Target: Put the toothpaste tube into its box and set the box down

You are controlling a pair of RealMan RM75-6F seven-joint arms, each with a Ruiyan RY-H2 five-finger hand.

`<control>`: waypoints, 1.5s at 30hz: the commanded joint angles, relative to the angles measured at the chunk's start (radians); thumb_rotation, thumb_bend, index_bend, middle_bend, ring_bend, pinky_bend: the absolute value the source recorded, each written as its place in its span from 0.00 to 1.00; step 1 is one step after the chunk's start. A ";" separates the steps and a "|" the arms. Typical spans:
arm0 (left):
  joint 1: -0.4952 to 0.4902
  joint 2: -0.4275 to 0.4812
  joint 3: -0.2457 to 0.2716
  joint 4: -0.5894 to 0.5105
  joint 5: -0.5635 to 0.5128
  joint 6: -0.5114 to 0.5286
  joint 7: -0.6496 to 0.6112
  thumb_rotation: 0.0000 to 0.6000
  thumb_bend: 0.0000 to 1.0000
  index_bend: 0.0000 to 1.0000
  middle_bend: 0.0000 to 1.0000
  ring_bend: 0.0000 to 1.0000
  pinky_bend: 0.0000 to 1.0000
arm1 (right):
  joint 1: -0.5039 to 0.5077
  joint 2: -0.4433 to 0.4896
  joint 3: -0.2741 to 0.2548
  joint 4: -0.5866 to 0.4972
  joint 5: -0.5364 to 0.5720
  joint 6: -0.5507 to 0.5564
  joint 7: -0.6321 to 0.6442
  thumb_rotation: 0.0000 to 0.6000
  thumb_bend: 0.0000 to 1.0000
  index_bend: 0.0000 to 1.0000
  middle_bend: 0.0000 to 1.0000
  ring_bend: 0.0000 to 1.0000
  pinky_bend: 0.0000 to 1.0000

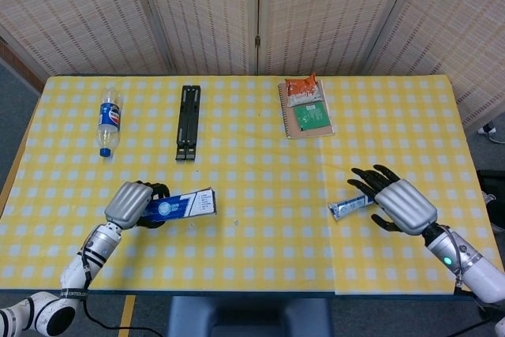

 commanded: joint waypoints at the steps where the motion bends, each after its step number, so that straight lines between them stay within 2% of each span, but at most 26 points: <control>1: 0.004 -0.006 0.003 0.017 0.005 -0.006 -0.022 1.00 0.47 0.46 0.53 0.53 0.51 | 0.034 -0.037 0.005 0.011 0.046 -0.070 -0.089 1.00 0.39 0.18 0.11 0.15 0.10; 5: 0.001 -0.008 0.007 0.028 0.017 -0.012 -0.037 1.00 0.47 0.46 0.53 0.53 0.51 | 0.041 -0.071 -0.013 0.057 0.086 -0.118 -0.105 1.00 0.39 0.20 0.12 0.16 0.10; 9: -0.001 -0.013 0.010 0.040 0.020 -0.022 -0.046 1.00 0.47 0.46 0.53 0.53 0.50 | 0.028 -0.112 -0.028 0.145 0.101 -0.101 -0.060 1.00 0.39 0.21 0.13 0.16 0.11; 14: -0.001 -0.020 0.013 0.050 0.019 -0.027 -0.049 1.00 0.47 0.46 0.53 0.53 0.50 | 0.037 -0.139 -0.048 0.216 0.092 -0.107 0.003 1.00 0.39 0.23 0.15 0.17 0.12; 20: -0.002 -0.023 0.013 0.048 0.029 -0.027 -0.068 1.00 0.47 0.48 0.53 0.53 0.50 | 0.053 -0.181 -0.070 0.270 0.074 -0.120 -0.012 1.00 0.39 0.26 0.17 0.19 0.14; 32: -0.003 -0.029 0.017 0.071 0.045 -0.031 -0.103 1.00 0.47 0.48 0.53 0.52 0.50 | 0.088 -0.293 -0.081 0.370 0.093 -0.155 0.028 1.00 0.39 0.29 0.19 0.21 0.17; 38: -0.005 -0.018 0.022 0.077 0.056 -0.045 -0.148 1.00 0.47 0.48 0.53 0.52 0.50 | 0.095 -0.343 -0.076 0.419 0.094 -0.131 0.009 1.00 0.39 0.30 0.20 0.22 0.17; 45: -0.007 -0.002 0.023 0.097 0.068 -0.050 -0.186 1.00 0.47 0.48 0.53 0.53 0.50 | 0.112 -0.394 -0.084 0.466 0.104 -0.153 0.006 1.00 0.39 0.30 0.20 0.22 0.17</control>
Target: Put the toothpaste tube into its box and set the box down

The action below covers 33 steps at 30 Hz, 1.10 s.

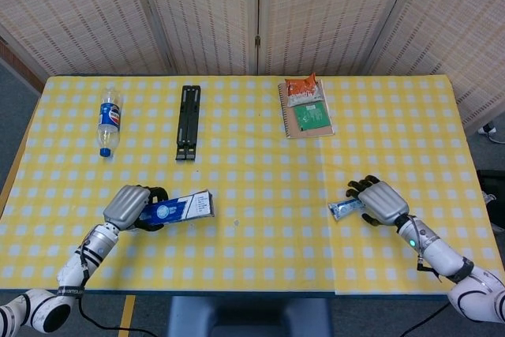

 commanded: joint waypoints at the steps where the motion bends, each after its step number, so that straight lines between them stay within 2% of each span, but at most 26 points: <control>1: -0.002 0.000 0.003 0.016 0.012 0.000 -0.004 1.00 0.47 0.48 0.53 0.53 0.50 | 0.004 -0.014 -0.003 0.016 0.006 -0.002 -0.008 1.00 0.39 0.31 0.21 0.22 0.17; 20: -0.006 0.009 0.016 0.039 0.054 0.008 -0.035 1.00 0.47 0.48 0.53 0.53 0.50 | 0.012 -0.093 -0.010 0.093 0.034 0.002 -0.041 1.00 0.39 0.36 0.25 0.26 0.26; 23: -0.005 0.016 0.018 0.037 0.059 0.009 -0.045 1.00 0.47 0.48 0.53 0.53 0.50 | 0.010 -0.108 -0.005 0.101 0.037 0.017 -0.052 1.00 0.39 0.41 0.28 0.29 0.30; 28: -0.005 0.023 0.020 0.043 0.064 0.009 -0.065 1.00 0.47 0.48 0.53 0.53 0.50 | -0.004 -0.148 0.006 0.127 0.039 0.068 -0.085 1.00 0.39 0.55 0.39 0.39 0.47; 33: 0.001 0.032 0.024 0.045 0.071 0.017 -0.088 1.00 0.47 0.48 0.53 0.53 0.50 | -0.008 -0.167 0.022 0.138 0.046 0.103 -0.101 1.00 0.39 0.66 0.48 0.47 0.57</control>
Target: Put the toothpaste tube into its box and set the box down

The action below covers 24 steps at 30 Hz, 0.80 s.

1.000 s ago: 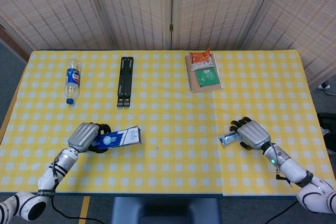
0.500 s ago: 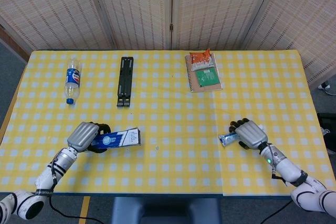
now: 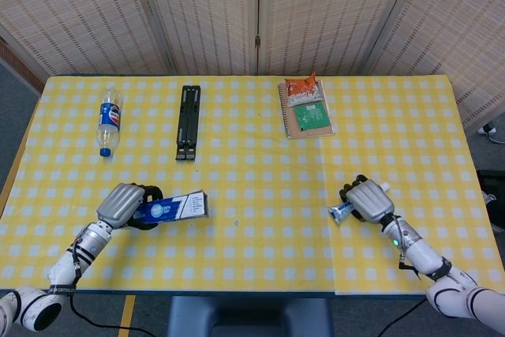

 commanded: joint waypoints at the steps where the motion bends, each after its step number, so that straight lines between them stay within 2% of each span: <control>1: 0.004 0.005 0.002 0.002 0.003 0.005 -0.009 1.00 0.47 0.48 0.53 0.53 0.50 | -0.004 -0.008 0.012 0.004 0.004 0.025 -0.004 1.00 0.39 0.68 0.50 0.49 0.59; 6: 0.005 0.010 0.003 -0.001 0.004 0.004 -0.025 1.00 0.47 0.48 0.53 0.53 0.50 | -0.009 0.002 0.024 -0.010 0.011 0.054 0.006 1.00 0.39 0.77 0.56 0.55 0.65; 10: 0.002 0.018 0.002 -0.011 0.006 -0.004 -0.064 1.00 0.47 0.48 0.53 0.53 0.50 | -0.022 0.038 0.041 -0.049 0.016 0.105 0.046 1.00 0.39 0.77 0.57 0.56 0.66; 15: 0.005 0.023 0.004 -0.012 0.011 0.000 -0.093 1.00 0.47 0.48 0.53 0.53 0.50 | -0.048 0.113 0.066 -0.146 0.022 0.184 0.134 1.00 0.39 0.78 0.58 0.57 0.67; 19: 0.010 0.026 0.004 -0.010 0.005 0.000 -0.117 1.00 0.47 0.48 0.53 0.53 0.50 | -0.072 0.170 0.090 -0.245 0.030 0.247 0.246 1.00 0.39 0.78 0.59 0.57 0.67; 24: 0.016 0.054 -0.005 -0.045 -0.010 -0.010 -0.220 1.00 0.47 0.48 0.53 0.53 0.50 | -0.093 0.226 0.132 -0.400 0.058 0.295 0.514 1.00 0.39 0.78 0.59 0.58 0.67</control>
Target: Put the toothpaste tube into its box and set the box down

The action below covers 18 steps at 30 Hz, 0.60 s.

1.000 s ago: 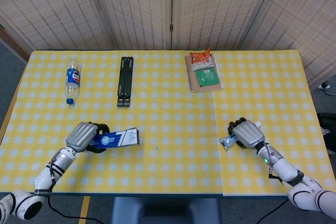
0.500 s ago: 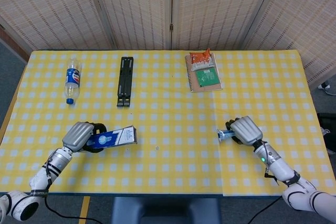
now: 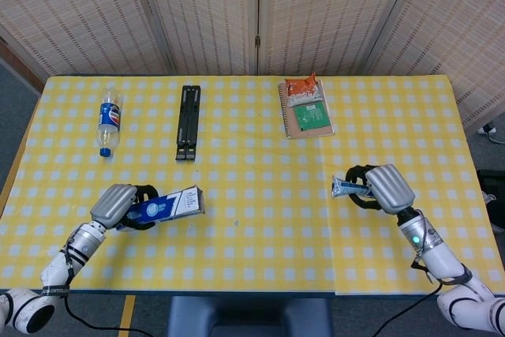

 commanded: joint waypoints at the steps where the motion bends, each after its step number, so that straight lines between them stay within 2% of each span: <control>1: 0.003 0.026 -0.001 -0.036 -0.003 -0.015 -0.084 1.00 0.47 0.48 0.53 0.53 0.50 | -0.025 0.070 0.048 -0.162 0.023 0.057 0.247 1.00 0.39 0.78 0.59 0.58 0.67; 6: -0.001 0.047 0.002 -0.078 0.009 -0.028 -0.142 1.00 0.47 0.48 0.53 0.53 0.50 | -0.033 0.073 0.092 -0.280 0.032 0.106 0.440 1.00 0.39 0.78 0.59 0.58 0.67; 9: 0.001 0.047 0.000 -0.091 0.008 -0.025 -0.157 1.00 0.47 0.48 0.53 0.53 0.50 | -0.033 0.071 0.107 -0.309 0.041 0.111 0.499 1.00 0.39 0.78 0.59 0.57 0.67; 10: 0.002 0.047 -0.001 -0.101 0.006 -0.025 -0.172 1.00 0.47 0.48 0.53 0.53 0.50 | -0.031 0.069 0.119 -0.329 0.047 0.115 0.539 1.00 0.39 0.78 0.59 0.57 0.67; 11: 0.003 0.042 -0.002 -0.132 0.002 -0.032 -0.218 1.00 0.47 0.48 0.53 0.53 0.50 | -0.021 0.054 0.159 -0.372 0.061 0.132 0.616 1.00 0.39 0.78 0.59 0.57 0.67; 15: -0.006 0.039 0.000 -0.154 0.028 -0.040 -0.274 1.00 0.47 0.48 0.53 0.53 0.50 | 0.007 0.011 0.225 -0.407 0.083 0.153 0.665 1.00 0.39 0.78 0.59 0.58 0.67; 18: -0.007 0.019 -0.007 -0.160 0.034 -0.027 -0.299 1.00 0.47 0.48 0.53 0.53 0.50 | 0.021 -0.011 0.250 -0.408 0.084 0.159 0.685 1.00 0.39 0.78 0.59 0.58 0.67</control>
